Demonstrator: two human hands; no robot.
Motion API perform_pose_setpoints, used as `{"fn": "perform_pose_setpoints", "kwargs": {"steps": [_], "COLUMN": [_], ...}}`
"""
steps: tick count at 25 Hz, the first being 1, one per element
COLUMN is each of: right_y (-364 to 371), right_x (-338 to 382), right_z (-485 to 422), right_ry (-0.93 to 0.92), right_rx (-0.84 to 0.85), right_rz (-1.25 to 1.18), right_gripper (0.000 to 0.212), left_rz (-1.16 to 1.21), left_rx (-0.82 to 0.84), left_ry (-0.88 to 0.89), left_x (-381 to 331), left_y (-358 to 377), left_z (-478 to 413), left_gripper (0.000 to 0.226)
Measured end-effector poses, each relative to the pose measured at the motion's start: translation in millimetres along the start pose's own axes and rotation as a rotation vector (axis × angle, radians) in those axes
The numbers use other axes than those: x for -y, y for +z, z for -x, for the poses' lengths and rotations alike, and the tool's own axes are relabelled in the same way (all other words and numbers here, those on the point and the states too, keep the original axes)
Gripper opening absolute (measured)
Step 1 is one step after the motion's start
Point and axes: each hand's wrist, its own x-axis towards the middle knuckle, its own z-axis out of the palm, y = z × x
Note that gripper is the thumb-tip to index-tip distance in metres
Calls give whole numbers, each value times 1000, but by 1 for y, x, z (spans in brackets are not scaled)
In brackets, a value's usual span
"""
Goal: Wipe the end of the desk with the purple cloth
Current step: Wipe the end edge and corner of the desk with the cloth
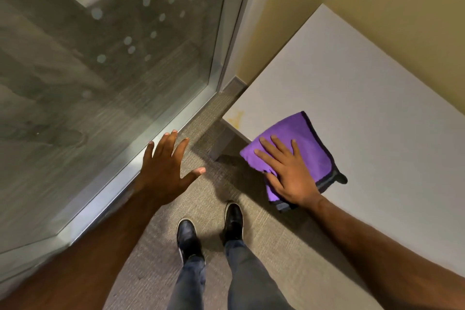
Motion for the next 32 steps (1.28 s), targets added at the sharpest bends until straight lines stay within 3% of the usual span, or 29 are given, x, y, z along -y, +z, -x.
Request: {"fn": "perform_pose_setpoints", "kwargs": {"steps": [1,5,7,10,14,17,22,25,28,30,32], "right_y": [-3,-17,-21,-18,-11,-19,-27,-18,-11,-9,-13], "right_x": [-6,-5,3,23,21,-11,-20,9,22,11,-9], "right_z": [4,-49,-97,-137,-93,-77,-163,-179,-138,-104,-88], "right_ry": [39,509,554,425,182,265,488,208,-44,-75,24], "right_rx": [-11,-149,-159,-126,-56,-100,-155,-70,-25,-36,-62], "right_rz": [-10,-231,-250,-221,-242,-250,-262,-210,-220,-227,-252], "right_gripper": [53,48,48,50,51,47,49,47,47,46,47], "left_rz": [-9,-36,-23,11,37,39,6,38,45,34,27], "left_rx": [-2,14,4,-9,18,6,-37,-51,-49,-41,-43], "left_ry": [9,-3,-37,-95,-103,-57,-54,-113,-89,-78,-83], "left_x": [-1,10,16,18,7,1,11,9,1,1,5], "left_y": [0,-4,-2,5,14,10,6,10,17,21,22], "left_z": [1,5,6,8,11,14,14,9,8,10,11], "left_gripper": [100,101,101,99,98,98,92,88,89,94,96]}}
